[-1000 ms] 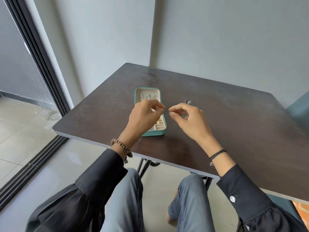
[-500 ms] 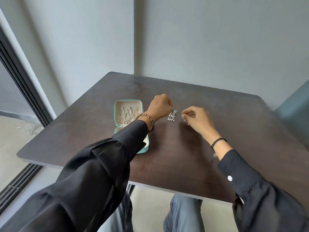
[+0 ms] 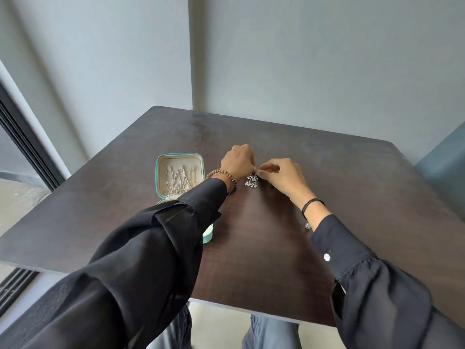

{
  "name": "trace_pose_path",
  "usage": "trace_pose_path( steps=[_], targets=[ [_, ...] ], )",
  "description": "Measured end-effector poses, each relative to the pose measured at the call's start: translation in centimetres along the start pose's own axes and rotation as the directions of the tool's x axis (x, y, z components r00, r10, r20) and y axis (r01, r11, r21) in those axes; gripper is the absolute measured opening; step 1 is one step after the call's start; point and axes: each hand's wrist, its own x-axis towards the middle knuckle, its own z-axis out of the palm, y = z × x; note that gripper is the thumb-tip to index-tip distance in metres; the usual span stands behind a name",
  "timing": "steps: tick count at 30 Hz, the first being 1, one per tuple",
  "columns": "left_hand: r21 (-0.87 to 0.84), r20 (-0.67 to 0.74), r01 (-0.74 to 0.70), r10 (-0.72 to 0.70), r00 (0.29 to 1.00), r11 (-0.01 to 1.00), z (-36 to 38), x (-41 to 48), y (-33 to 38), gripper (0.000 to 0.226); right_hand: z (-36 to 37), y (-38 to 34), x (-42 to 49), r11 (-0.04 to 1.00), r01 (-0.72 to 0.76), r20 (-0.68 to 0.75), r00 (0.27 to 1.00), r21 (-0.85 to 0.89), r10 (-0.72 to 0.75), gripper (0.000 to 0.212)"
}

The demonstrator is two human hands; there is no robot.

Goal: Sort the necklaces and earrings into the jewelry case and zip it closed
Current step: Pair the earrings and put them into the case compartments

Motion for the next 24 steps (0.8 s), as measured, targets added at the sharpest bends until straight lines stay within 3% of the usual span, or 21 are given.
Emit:
trace_pose_path(
  steps=[7,17,24],
  targets=[
    [-0.027,-0.059,0.035,-0.037,0.998,0.999,0.7,-0.4,-0.3,0.016,0.1,0.2,-0.3,0.988,-0.054,-0.012,0.998,0.144,0.057,0.017],
    [-0.156,-0.033,0.026,-0.032,0.999,0.987,-0.5,-3.4,0.6,0.013,-1.0,-0.9,-2.7,0.911,-0.1,0.054,0.995,0.399,0.085,0.01],
    [-0.436,-0.012,0.007,-0.013,1.0,0.9,-3.0,-7.0,1.3,0.012,-2.6,-2.6,-5.6,0.881,-0.042,0.004,0.999,0.472,0.045,0.009]
  ],
)
